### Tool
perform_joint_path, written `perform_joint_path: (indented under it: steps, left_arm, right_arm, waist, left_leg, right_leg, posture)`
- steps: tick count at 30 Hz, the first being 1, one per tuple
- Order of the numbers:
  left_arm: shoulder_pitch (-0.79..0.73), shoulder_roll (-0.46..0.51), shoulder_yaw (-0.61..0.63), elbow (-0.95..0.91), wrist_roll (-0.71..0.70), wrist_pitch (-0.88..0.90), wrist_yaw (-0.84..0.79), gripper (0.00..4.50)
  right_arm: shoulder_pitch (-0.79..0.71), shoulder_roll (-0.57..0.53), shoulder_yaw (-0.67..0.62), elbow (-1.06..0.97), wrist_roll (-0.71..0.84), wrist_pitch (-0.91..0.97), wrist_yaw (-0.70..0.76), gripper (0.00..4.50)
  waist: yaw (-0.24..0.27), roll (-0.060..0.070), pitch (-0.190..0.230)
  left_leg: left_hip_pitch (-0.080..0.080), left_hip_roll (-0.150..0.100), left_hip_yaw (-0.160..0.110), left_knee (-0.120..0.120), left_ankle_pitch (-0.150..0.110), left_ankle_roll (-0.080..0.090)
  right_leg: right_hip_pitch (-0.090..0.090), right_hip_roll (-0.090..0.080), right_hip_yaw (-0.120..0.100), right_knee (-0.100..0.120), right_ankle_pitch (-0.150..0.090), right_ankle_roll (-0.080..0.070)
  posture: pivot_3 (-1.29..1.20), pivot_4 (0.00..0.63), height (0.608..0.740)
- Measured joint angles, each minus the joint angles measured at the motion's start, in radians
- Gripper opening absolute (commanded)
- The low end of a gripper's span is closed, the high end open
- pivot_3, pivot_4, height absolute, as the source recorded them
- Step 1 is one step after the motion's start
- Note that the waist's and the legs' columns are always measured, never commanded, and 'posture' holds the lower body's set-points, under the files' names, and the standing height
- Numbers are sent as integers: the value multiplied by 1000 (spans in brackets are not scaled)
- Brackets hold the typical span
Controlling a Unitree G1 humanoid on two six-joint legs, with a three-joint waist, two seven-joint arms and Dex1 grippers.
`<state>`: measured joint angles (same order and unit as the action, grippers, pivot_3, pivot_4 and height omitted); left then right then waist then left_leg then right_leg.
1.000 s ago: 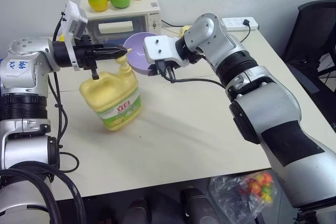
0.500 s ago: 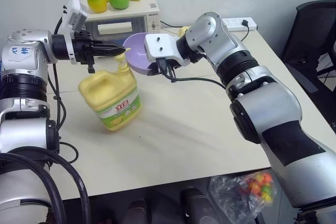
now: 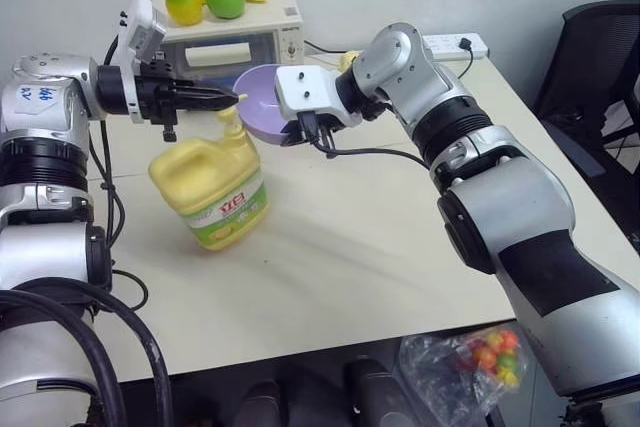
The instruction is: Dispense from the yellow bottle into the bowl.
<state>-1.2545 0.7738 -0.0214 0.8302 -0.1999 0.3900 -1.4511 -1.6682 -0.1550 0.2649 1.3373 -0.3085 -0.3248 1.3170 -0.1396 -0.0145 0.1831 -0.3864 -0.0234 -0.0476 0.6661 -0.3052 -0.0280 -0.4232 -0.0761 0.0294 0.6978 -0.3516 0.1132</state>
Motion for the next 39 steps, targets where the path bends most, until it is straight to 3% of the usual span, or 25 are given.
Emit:
perform_joint_path:
  steps: [11,16,31,39]
  left_arm:
    - [27,12,-34,-46,11,25,-16,27]
    - [41,14,-35,-49,11,24,-15,27]
    - [51,24,-34,-75,11,60,-20,27]
    - [73,28,-34,-120,11,90,-32,27]
  right_arm:
    - [0,3,-4,0,10,0,16,0]
    - [0,4,-5,0,12,0,54,0]
    - [0,4,-8,0,24,-21,95,0]
    - [2,3,14,0,-17,-85,28,0]
  waist:
    - [-2,8,-12]
    - [-1,8,-12]
    - [-2,8,-12]
    - [-2,12,-14]
  left_leg:
    - [4,0,1,-2,0,1]
    - [18,0,0,-5,-3,3]
    - [19,0,0,-4,-5,2]
    - [20,1,0,-4,-6,2]
  right_leg:
    - [3,0,1,0,0,0]
    - [15,1,1,-3,0,0]
    - [14,2,3,-4,0,0]
    - [14,3,4,-4,0,0]
  posture:
    - [0,150,740]
    - [0,150,740]
    - [0,150,740]
    - [0,150,740]
